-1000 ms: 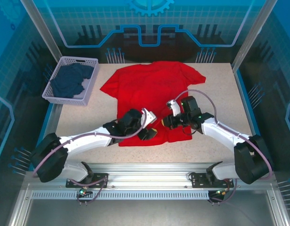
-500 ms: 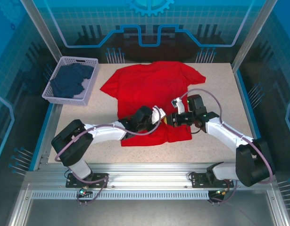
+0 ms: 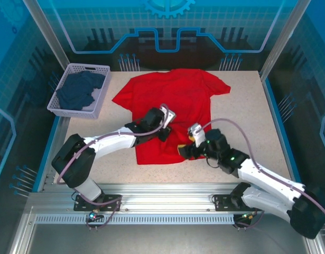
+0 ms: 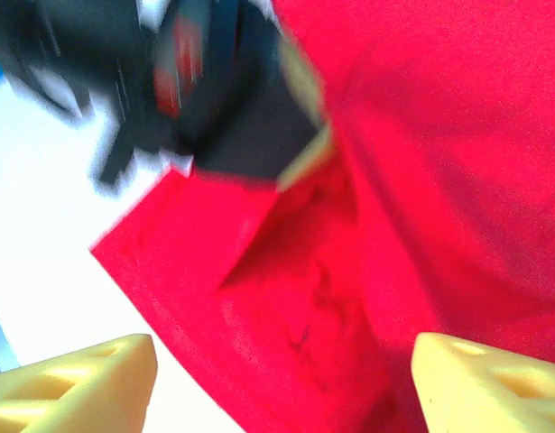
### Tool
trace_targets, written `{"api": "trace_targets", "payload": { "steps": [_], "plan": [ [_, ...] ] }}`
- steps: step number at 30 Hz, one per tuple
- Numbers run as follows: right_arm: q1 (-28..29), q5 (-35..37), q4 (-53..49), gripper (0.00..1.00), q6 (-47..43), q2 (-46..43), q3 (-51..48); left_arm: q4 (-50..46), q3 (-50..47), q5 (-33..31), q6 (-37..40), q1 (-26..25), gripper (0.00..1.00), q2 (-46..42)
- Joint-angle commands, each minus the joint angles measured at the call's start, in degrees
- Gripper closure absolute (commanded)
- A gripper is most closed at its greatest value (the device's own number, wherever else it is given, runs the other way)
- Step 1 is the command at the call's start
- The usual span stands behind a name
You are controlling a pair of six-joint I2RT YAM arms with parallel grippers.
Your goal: Fold the inside-out t-shirt
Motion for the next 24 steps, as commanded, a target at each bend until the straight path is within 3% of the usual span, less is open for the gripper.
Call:
{"api": "trace_targets", "payload": {
  "steps": [1, 5, 13, 18, 24],
  "plan": [
    [7.59, 7.44, 16.29, 0.28, -7.56, 7.18, -4.08, -8.96, 4.62, 7.76, -7.62, 1.5, 1.0, -2.84],
    [12.5, 12.29, 25.62, 0.31, -11.34, 19.32, -2.38, -16.03, 9.19, 10.16, -9.19, 2.32, 1.0, -3.81],
    [10.79, 19.07, 40.45, 0.47, -10.8, 39.5, 4.29, -26.62, 17.96, 12.74, -10.39, 3.31, 1.0, -6.13],
    [8.01, 24.11, 42.82, 0.53, -7.75, 42.54, 9.14, -28.5, 18.97, 13.38, -10.14, 3.38, 1.0, -8.34],
    [2.59, 24.86, 45.46, 0.55, -8.93, 43.38, 10.3, -30.09, 20.64, 12.16, -7.49, 3.37, 1.0, -11.04]
  ]
}}
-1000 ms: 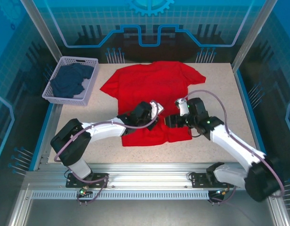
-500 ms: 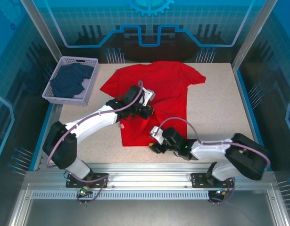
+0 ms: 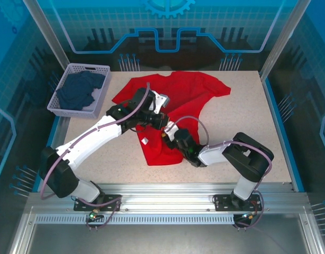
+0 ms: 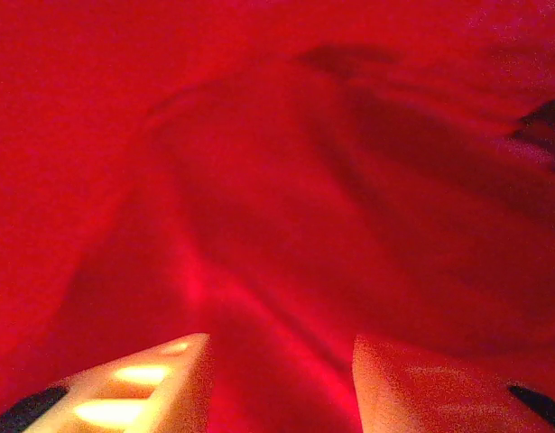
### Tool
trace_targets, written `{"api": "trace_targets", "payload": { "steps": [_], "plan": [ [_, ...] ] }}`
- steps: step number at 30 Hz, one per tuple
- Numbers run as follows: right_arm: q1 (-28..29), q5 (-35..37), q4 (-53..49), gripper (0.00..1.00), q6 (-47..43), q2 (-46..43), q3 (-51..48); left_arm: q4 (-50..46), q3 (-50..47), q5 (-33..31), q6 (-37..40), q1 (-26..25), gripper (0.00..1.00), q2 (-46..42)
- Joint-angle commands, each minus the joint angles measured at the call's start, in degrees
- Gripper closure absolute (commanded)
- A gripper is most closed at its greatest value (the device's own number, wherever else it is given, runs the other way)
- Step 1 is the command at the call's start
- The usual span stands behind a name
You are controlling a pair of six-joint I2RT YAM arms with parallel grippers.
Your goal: Fold the inside-out t-shirt
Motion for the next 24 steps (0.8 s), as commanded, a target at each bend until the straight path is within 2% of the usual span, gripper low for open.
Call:
{"api": "trace_targets", "payload": {
  "steps": [1, 5, 6, 11, 18, 22, 24],
  "plan": [
    [-3.16, 3.05, 4.2, 0.55, -0.17, 1.25, 0.44, -1.67, 2.52, 1.01, 1.41, 0.28, 1.0, -3.48],
    [-4.22, 7.42, 4.24, 0.55, -1.15, 3.83, 2.74, -0.53, 5.06, 6.47, -0.49, 0.2, 1.0, -4.05],
    [-4.63, 8.06, 0.88, 0.55, 0.28, 4.4, 4.38, -0.38, 6.1, 8.04, -0.89, 0.18, 1.0, -4.05],
    [-3.22, 10.32, -0.79, 0.54, 0.9, 7.71, 7.56, 0.6, 10.81, 10.83, -2.51, -0.43, 1.0, -3.88],
    [-4.01, 9.63, -15.77, 0.53, 8.25, 8.14, 16.52, 0.0, 16.7, 14.83, -2.63, -2.24, 1.0, -3.48],
    [-4.69, 10.14, -20.54, 0.53, 9.53, 7.76, 18.86, 1.58, 17.46, 15.44, -2.45, -2.29, 1.0, -5.16],
    [-4.3, 9.45, -22.54, 0.52, 9.29, 7.8, 20.09, 2.23, 17.92, 12.54, -2.52, -2.32, 1.0, -5.3]
  ]
}}
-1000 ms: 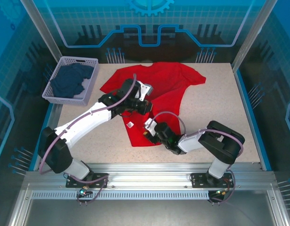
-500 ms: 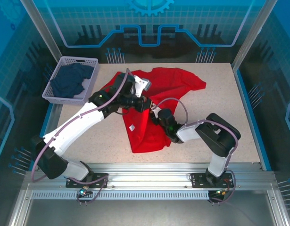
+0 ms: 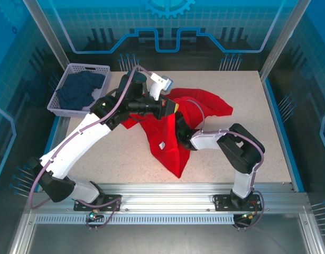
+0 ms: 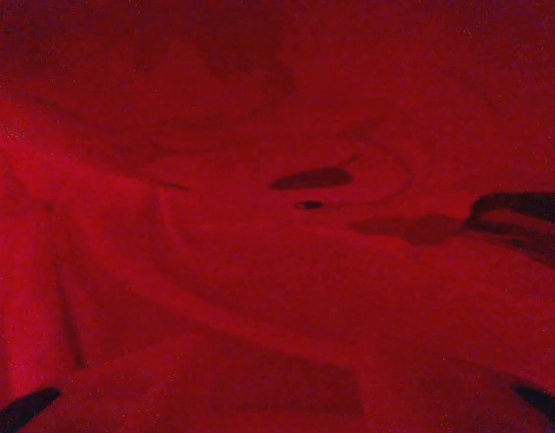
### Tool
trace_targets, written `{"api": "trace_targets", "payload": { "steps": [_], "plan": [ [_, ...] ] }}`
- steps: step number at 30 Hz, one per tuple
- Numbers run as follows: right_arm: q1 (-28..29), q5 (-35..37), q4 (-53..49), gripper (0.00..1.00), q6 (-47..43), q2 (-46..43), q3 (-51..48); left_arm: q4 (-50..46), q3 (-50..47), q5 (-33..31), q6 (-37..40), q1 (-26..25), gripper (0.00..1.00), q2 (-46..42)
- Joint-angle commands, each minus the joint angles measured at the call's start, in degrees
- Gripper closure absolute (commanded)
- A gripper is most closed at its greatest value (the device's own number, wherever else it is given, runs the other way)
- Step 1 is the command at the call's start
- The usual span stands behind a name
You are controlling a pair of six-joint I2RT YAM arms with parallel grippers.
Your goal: Fold the inside-out t-shirt
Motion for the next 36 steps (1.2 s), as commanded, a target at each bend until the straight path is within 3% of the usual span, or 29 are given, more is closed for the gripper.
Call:
{"api": "trace_targets", "payload": {
  "steps": [1, 9, 12, 20, 29, 36],
  "plan": [
    [0.41, 0.61, -7.21, 0.51, 2.06, 0.61, 2.64, 2.71, 3.31, -0.97, -0.78, -0.4, 1.0, -1.95],
    [9.61, 3.75, -10.88, 0.4, 1.08, -0.77, 3.46, -0.03, 8.16, -12.55, 2.39, -0.84, 1.0, 2.94],
    [10.57, 2.38, -12.0, 0.36, 1.59, -0.76, 4.3, -1.25, 9.56, -12.62, 2.86, -0.83, 1.0, 4.73],
    [1.86, -4.64, -29.39, 0.32, 8.25, 8.57, 18.99, 1.94, 8.16, -0.18, 1.32, -0.76, 1.0, 1.84],
    [-2.99, -3.52, -42.74, 0.3, 10.1, 12.65, 29.04, 9.08, 5.36, 1.9, 0.62, -0.57, 1.0, -4.72],
    [-5.99, -7.08, -45.91, 0.22, 6.43, 13.16, 31.48, 7.05, 8.59, -0.08, 3.52, -0.36, 1.0, -5.78]
  ]
}}
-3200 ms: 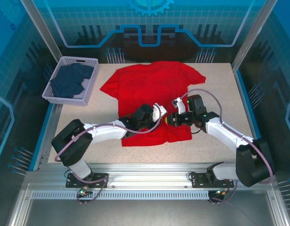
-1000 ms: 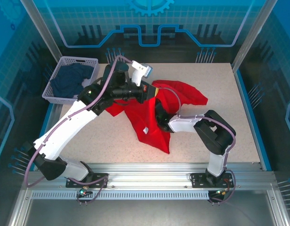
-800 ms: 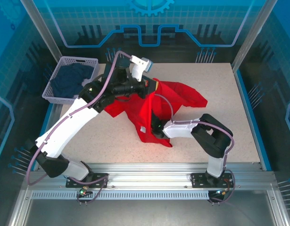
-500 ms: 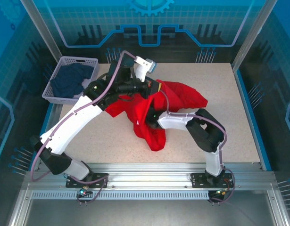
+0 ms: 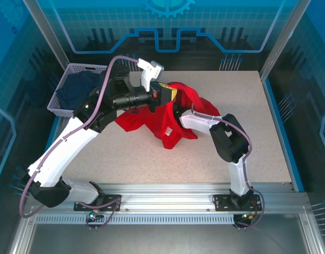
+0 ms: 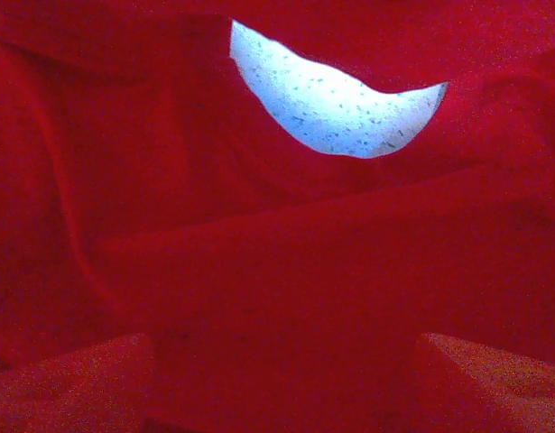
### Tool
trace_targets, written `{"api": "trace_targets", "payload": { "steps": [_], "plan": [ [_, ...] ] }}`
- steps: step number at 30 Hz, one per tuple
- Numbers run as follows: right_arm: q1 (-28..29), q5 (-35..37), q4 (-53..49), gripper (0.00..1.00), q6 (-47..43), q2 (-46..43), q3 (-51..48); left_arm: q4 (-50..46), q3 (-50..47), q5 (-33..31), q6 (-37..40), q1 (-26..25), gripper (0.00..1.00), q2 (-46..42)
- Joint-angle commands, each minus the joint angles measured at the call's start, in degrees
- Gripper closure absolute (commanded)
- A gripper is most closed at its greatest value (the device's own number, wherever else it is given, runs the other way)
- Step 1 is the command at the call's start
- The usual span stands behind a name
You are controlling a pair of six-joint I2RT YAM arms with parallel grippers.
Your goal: Fold the inside-out t-shirt
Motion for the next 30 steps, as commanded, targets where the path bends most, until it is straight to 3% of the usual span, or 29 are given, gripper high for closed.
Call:
{"api": "trace_targets", "payload": {
  "steps": [1, 12, 21, 23, 26, 30],
  "plan": [
    [-2.41, -2.56, -4.93, 0.21, -2.53, 1.43, 2.73, 1.93, 1.67, 0.14, 2.44, 0.18, 1.0, -2.58],
    [-3.69, -5.48, -14.76, 0.09, -7.48, 9.04, 12.11, 3.6, 5.12, -2.41, 4.01, 1.8, 1.0, -3.71],
    [-5.1, -8.1, -19.15, 0.1, -6.98, 13.54, 17.01, 6.52, 8.22, -3.33, 3.33, 3.78, 1.0, -4.18],
    [-5.31, -8.54, -19.31, 0.2, -7.11, 13.63, 16.55, 6.82, 7.28, -5.63, 3.45, 4.37, 1.0, -4.62],
    [-5.58, -10.16, -17.87, 0.52, -7.23, 12.55, 13.57, 6.88, 4.47, -11.71, 4.08, 4.97, 1.0, -5.15],
    [-5.6, -12.76, -16.1, 0.86, -8.38, 10.33, 9.99, 6.59, 0.11, -21.39, 5.36, 6.53, 1.0, -5.22]
  ]
}}
